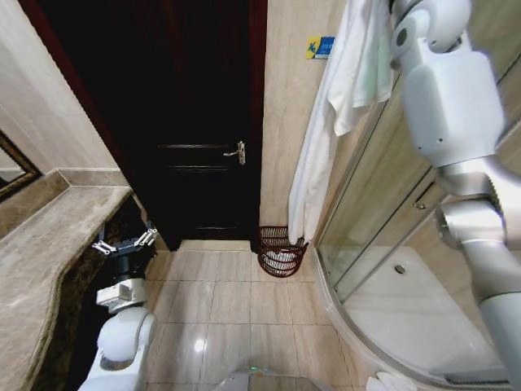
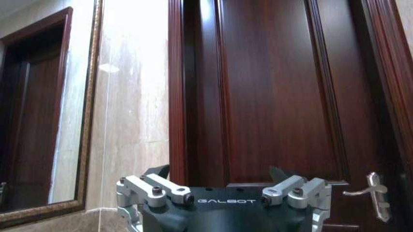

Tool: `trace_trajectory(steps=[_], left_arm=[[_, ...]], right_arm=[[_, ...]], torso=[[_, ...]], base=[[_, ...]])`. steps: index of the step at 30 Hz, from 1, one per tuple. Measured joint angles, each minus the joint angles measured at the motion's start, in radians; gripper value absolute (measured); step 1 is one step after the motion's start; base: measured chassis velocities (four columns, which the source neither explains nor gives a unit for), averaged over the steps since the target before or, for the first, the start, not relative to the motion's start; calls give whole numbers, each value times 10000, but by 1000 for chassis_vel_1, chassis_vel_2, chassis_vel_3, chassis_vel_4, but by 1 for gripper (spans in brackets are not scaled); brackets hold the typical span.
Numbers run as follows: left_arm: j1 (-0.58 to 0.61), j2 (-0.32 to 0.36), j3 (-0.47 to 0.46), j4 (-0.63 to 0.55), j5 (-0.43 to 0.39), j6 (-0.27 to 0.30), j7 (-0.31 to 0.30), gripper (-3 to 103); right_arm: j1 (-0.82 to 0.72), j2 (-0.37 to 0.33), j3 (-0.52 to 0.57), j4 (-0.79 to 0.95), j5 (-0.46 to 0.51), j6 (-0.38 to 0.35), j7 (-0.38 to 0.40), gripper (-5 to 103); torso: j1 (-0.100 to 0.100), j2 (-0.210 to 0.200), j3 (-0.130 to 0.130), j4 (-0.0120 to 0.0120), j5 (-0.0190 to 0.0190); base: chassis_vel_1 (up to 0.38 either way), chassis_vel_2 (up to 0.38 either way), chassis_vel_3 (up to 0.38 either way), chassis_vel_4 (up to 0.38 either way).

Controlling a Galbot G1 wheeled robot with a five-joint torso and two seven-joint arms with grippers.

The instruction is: Discard the used towel into the hamper.

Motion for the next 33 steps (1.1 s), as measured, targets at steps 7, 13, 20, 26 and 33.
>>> trace_trajectory(steps=[7, 13, 20, 26, 33], left_arm=[[94, 18, -158, -80, -51, -20, 0, 100], [186, 52, -279, -162, -104, -28, -2, 100], [175, 68, -244, -196, -122, -30, -8, 100], [232, -38, -176, -203, -75, -75, -12, 100], [241, -64, -284, -216, -87, -129, -18, 100]], right_arm=[[-147, 544, 131, -570, -402, 206, -45, 4], [-177, 620, 270, -1040, -632, 292, -210, 4], [-982, 224, 231, -397, -627, 246, -236, 4], [-1693, 97, 215, 103, -616, 235, -208, 4], [-2616, -10, 174, 849, -614, 237, -93, 4]], torso=[[0, 0, 0, 0, 0], [1, 0, 1, 0, 3], [0, 0, 0, -3, 2], [1, 0, 1, -2, 5], [0, 0, 1, 1, 4]], base=[[0, 0, 0, 0], [0, 0, 0, 0], [0, 0, 0, 0], [0, 0, 0, 0], [0, 0, 0, 0]])
